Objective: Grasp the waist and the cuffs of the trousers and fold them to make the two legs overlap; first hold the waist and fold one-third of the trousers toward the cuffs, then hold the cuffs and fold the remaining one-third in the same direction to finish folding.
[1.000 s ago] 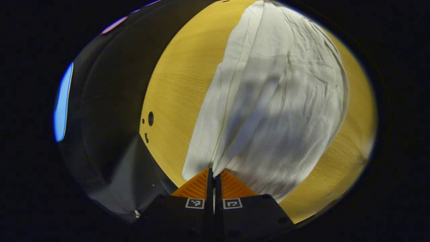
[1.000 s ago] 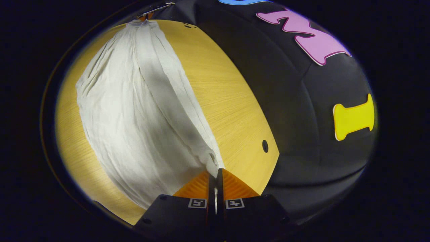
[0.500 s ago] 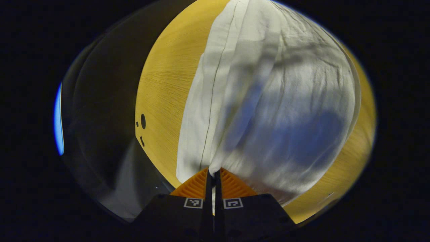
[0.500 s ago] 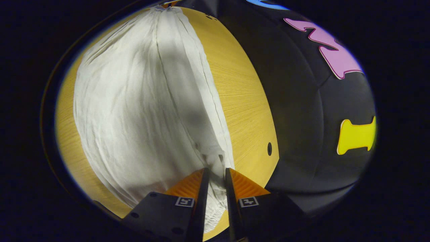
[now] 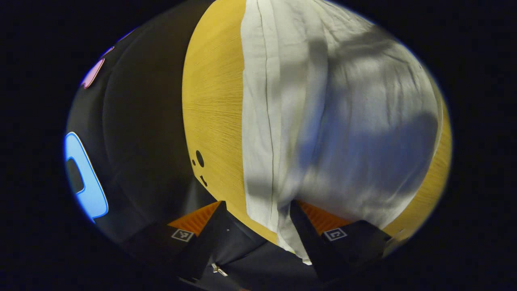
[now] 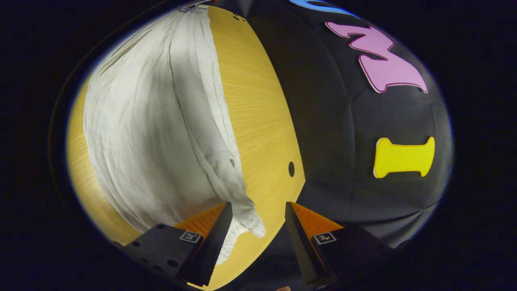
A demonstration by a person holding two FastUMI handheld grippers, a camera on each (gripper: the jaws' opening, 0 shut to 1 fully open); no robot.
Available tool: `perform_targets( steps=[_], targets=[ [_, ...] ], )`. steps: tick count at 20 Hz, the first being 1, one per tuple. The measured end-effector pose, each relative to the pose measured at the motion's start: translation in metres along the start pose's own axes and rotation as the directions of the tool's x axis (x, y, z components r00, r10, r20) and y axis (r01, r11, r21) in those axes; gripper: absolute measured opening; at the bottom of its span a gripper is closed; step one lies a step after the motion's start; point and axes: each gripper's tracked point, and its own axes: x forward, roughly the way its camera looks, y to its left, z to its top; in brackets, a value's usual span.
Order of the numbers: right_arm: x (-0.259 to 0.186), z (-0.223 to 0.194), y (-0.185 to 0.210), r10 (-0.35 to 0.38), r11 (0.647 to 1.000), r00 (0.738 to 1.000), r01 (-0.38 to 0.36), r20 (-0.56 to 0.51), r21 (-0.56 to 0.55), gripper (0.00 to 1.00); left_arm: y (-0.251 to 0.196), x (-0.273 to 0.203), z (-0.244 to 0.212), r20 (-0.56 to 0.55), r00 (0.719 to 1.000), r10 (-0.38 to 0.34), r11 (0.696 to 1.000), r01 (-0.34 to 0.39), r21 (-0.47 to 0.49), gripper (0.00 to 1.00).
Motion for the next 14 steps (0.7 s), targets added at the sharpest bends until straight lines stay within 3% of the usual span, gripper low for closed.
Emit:
perform_targets(
  steps=[3,6,9,11,14],
  targets=[
    [-0.017,-0.024,-0.017,-0.042,0.998,0.998,0.044,-0.042,0.05,0.84,-0.005,-0.007,-0.024,0.012,1.0,-0.028,0.999,0.028,-0.036,0.98],
    [-0.038,-0.041,-0.023,-0.077,0.992,0.994,0.084,-0.081,0.095,0.84,0.003,-0.024,-0.047,0.054,0.998,0.017,0.997,-0.013,-0.075,0.98],
    [-0.061,-0.046,-0.022,-0.097,0.976,0.99,0.115,-0.105,0.186,0.84,0.01,-0.04,-0.076,0.073,0.996,0.053,0.981,-0.038,-0.192,0.98],
    [-0.071,-0.041,-0.02,-0.098,0.945,0.99,0.125,-0.104,0.301,0.85,0.001,-0.048,-0.091,0.072,0.997,0.038,0.943,-0.012,-0.332,0.97],
    [-0.085,-0.022,-0.011,-0.084,0.855,0.993,0.114,-0.082,0.506,0.85,-0.018,-0.063,-0.089,0.114,0.993,0.018,0.827,0.049,-0.561,0.97]
  ],
)
